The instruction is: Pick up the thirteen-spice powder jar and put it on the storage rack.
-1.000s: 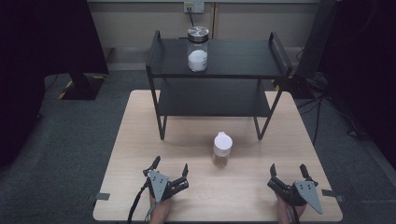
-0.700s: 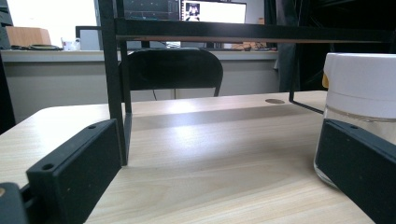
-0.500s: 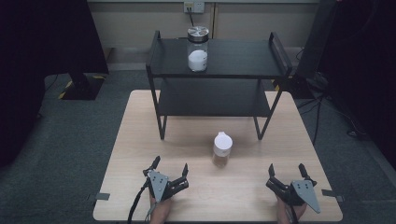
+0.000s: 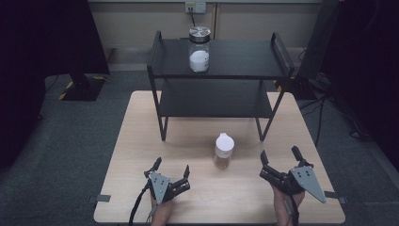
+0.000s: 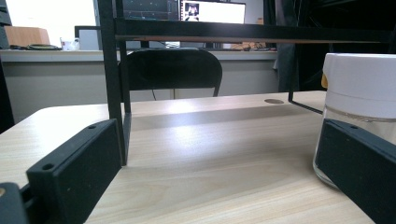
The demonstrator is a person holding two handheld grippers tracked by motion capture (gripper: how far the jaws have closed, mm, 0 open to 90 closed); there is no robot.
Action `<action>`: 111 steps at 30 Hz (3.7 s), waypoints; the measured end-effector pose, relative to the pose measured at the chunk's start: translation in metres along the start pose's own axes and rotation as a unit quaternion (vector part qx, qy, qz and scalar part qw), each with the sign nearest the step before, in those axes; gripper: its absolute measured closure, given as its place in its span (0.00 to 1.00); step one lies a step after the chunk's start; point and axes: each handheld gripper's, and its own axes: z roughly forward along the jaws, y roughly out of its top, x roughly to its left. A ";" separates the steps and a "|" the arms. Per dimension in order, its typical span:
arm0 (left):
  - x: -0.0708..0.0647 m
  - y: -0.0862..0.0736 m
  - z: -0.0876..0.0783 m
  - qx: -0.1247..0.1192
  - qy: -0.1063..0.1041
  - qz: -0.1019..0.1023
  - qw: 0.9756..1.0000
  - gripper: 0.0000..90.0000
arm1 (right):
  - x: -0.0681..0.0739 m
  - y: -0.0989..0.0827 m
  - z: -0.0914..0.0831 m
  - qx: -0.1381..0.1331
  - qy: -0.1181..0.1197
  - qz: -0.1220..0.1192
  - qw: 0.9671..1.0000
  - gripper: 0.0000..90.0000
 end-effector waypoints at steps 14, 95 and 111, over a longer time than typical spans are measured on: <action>0.001 0.000 0.000 0.000 -0.004 -0.001 1.000 0.00 | 0.049 0.002 0.056 0.044 0.084 0.013 0.995 0.00; 0.004 0.000 0.000 -0.001 -0.011 0.000 1.000 0.00 | 0.054 -0.044 0.077 0.096 0.125 0.001 0.988 0.33; 0.004 0.000 0.000 -0.001 -0.011 0.000 1.000 0.00 | 0.047 -0.031 0.076 0.094 0.143 0.001 0.985 0.33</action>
